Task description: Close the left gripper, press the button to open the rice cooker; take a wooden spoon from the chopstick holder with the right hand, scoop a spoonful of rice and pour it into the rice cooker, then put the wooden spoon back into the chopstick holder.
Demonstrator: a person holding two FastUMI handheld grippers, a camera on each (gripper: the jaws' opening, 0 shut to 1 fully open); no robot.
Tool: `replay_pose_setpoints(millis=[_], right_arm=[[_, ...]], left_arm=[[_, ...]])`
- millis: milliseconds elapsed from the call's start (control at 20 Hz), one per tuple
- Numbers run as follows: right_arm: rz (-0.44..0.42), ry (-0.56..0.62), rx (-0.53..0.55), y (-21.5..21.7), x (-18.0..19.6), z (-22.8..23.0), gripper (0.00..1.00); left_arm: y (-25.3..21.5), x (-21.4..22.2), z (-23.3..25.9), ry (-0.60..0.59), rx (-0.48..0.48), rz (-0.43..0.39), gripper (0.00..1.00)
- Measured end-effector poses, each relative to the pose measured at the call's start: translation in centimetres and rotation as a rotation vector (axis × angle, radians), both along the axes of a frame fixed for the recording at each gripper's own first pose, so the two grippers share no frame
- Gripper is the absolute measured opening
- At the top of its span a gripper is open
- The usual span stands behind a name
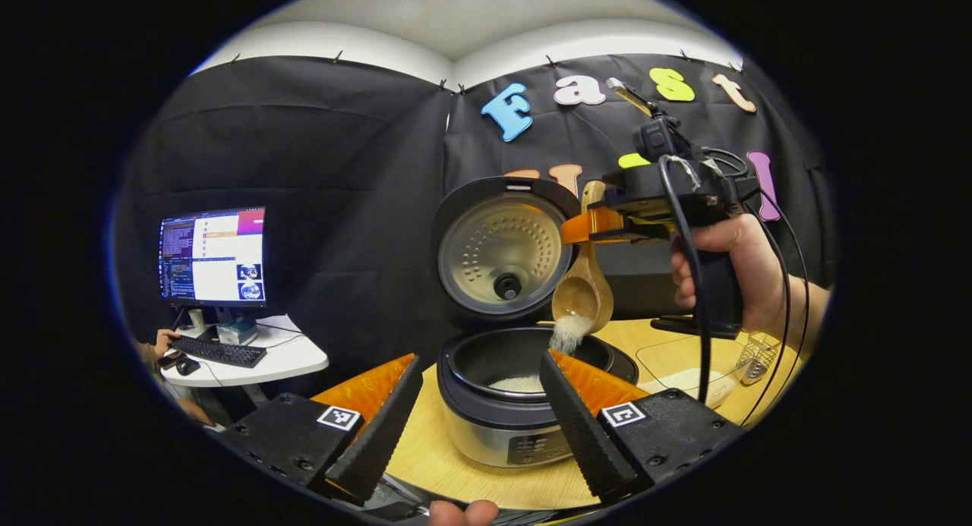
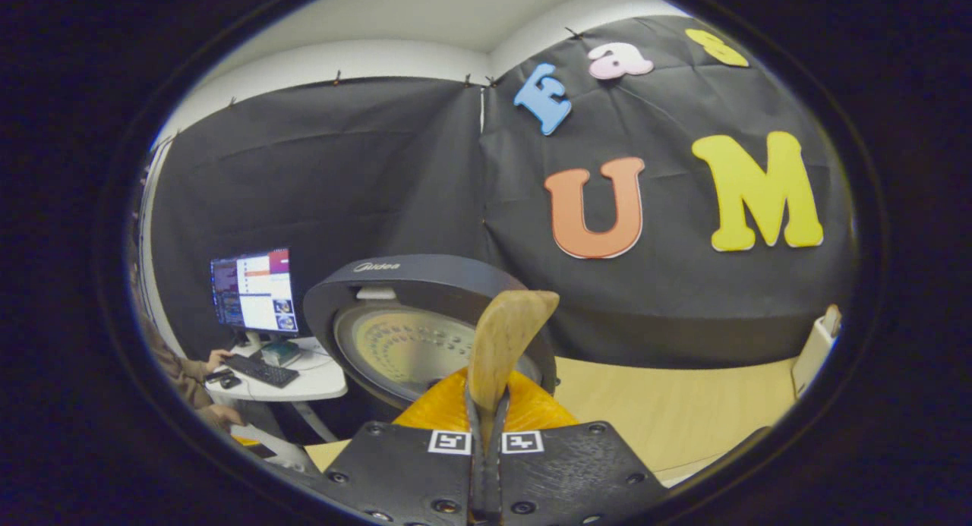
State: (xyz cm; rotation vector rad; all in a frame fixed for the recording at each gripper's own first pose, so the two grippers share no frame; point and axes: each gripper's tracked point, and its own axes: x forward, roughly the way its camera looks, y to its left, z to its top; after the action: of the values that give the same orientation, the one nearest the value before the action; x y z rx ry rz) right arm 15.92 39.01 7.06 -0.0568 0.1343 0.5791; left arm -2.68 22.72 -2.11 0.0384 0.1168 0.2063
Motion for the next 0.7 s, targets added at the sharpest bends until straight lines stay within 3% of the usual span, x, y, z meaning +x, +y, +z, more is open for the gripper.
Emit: replay_pose_setpoints(millis=[450, 700], right_arm=[[-0.015, -0.260, -0.242, 1.8, -1.6, 1.8, 0.00], [-0.017, -0.324, -0.211, 1.9, -2.7, 3.0, 0.02]], left_arm=[[1.0, -0.1, -0.4, 0.010, -0.014, 0.035, 0.97], [0.7, -0.1, -0.2, 0.007, -0.030, 0.031, 0.97]])
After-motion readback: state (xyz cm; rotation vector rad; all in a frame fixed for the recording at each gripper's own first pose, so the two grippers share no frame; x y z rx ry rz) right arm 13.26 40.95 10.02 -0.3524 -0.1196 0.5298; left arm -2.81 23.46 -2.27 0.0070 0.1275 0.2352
